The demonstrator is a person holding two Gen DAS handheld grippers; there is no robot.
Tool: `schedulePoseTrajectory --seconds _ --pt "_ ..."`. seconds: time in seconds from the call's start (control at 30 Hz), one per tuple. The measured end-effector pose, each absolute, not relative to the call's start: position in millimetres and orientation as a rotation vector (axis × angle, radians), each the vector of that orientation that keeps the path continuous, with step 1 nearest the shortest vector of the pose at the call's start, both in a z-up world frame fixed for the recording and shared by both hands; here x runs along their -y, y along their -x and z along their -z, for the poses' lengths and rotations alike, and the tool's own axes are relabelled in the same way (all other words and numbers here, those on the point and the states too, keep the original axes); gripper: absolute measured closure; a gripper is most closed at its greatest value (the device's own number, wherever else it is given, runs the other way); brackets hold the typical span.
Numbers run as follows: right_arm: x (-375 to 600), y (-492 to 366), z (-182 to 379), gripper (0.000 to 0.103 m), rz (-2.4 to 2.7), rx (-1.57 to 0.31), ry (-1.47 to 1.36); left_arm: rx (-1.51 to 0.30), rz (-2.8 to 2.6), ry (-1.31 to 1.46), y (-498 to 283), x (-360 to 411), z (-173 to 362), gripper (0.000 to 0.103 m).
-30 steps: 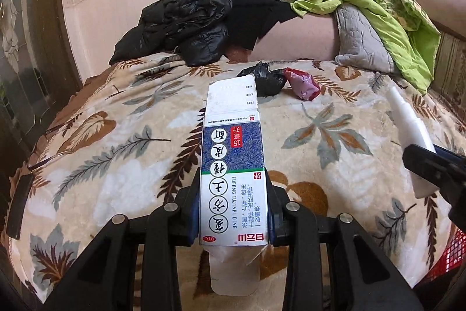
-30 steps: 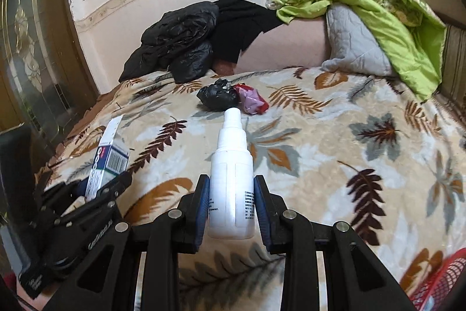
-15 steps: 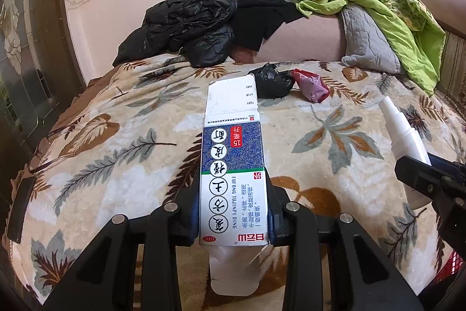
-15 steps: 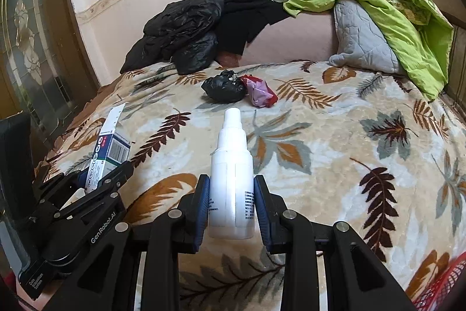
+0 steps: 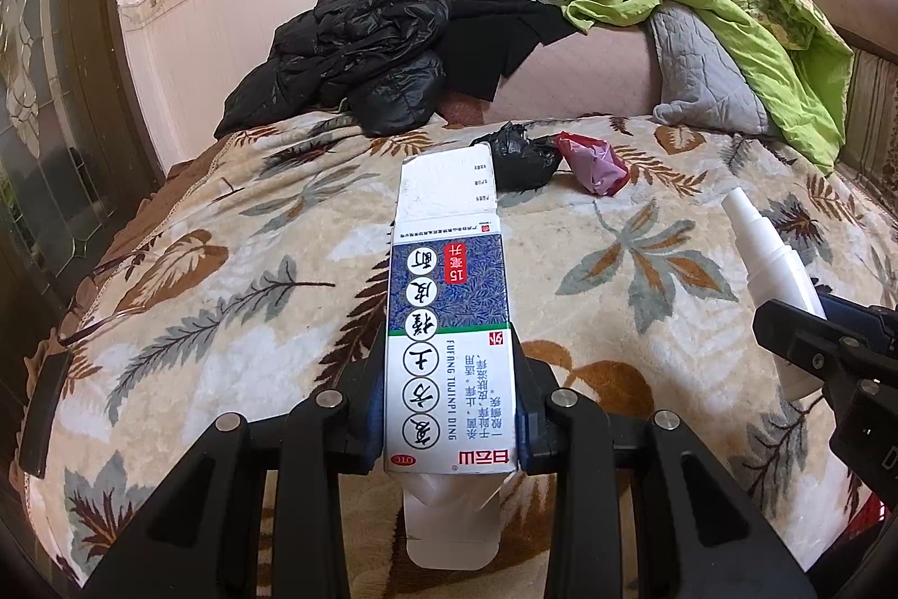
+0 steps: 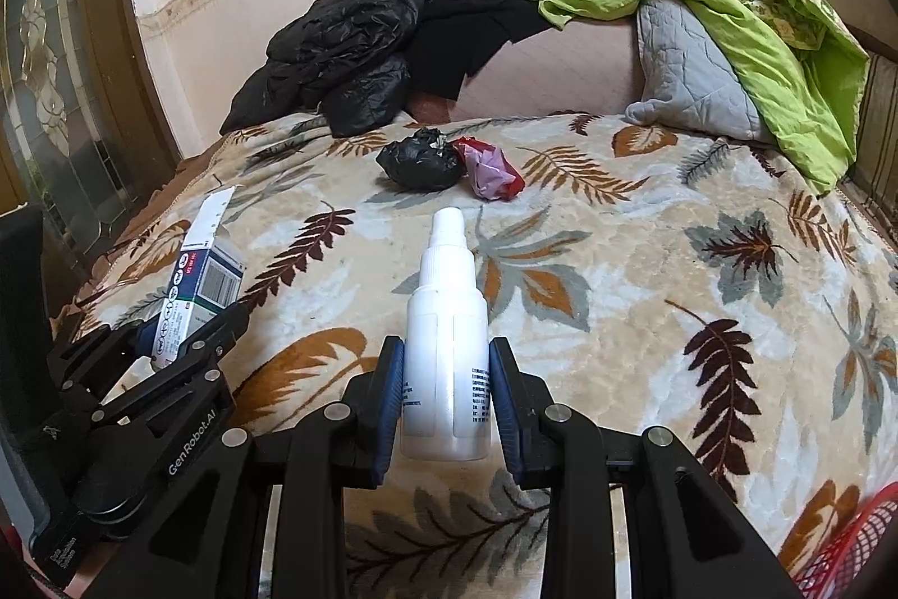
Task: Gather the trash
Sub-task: 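Lift and hold the medicine box and spray bottle above the bed with both tools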
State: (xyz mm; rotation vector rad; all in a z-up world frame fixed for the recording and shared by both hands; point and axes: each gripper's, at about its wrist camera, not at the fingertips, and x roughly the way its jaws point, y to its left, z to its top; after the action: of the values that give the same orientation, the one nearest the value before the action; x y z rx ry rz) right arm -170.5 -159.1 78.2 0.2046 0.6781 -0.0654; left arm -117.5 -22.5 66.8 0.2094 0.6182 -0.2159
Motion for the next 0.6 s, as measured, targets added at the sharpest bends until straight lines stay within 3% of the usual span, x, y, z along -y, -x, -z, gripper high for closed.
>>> schedulePoseTrajectory --seconds 0.6 --pt "161.3 168.3 -76.7 0.071 0.129 -0.686 -0.164 -0.627 0.220 -0.191 115.5 18.2 -66.9 0.070"
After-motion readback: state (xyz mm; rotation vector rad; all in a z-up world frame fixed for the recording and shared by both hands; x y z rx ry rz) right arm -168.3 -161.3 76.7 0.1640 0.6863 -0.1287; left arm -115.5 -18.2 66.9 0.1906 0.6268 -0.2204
